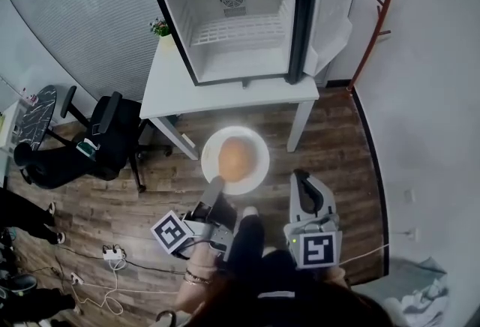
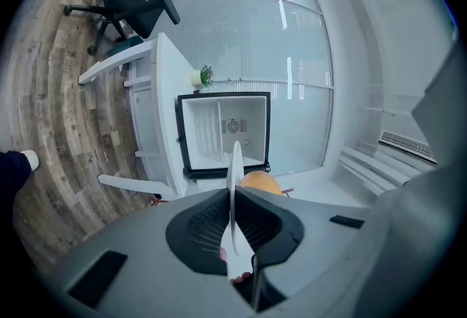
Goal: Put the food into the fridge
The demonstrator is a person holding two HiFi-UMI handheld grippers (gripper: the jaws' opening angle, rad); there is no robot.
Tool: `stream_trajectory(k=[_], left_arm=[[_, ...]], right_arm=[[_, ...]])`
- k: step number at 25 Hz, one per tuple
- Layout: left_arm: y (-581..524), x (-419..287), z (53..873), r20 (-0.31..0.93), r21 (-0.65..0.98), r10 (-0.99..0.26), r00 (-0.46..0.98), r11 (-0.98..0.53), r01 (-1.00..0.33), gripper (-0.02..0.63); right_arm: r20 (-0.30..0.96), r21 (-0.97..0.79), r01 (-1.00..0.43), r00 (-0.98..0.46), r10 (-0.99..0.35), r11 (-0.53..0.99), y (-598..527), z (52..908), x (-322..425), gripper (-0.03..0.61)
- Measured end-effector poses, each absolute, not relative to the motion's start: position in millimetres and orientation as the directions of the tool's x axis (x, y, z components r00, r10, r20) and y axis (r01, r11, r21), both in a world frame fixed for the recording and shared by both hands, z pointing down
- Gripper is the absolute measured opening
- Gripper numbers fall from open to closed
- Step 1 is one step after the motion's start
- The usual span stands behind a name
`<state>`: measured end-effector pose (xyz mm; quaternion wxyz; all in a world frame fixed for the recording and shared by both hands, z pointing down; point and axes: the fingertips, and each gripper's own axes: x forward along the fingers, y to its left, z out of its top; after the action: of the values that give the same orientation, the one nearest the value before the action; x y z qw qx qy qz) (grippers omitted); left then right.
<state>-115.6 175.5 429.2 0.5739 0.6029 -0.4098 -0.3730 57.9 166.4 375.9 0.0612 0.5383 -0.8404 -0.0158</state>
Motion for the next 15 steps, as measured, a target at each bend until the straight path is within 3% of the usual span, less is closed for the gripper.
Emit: stream_trajectory(k=[15], left_arm=[[81,-149,425,-0.006,0.999,-0.912,0.411,-0.026,-0.043,0.02]], right_arm=[[0.083,0.134,-0.908,-0.388,-0.918,0.396,88,366,17,-0.005]])
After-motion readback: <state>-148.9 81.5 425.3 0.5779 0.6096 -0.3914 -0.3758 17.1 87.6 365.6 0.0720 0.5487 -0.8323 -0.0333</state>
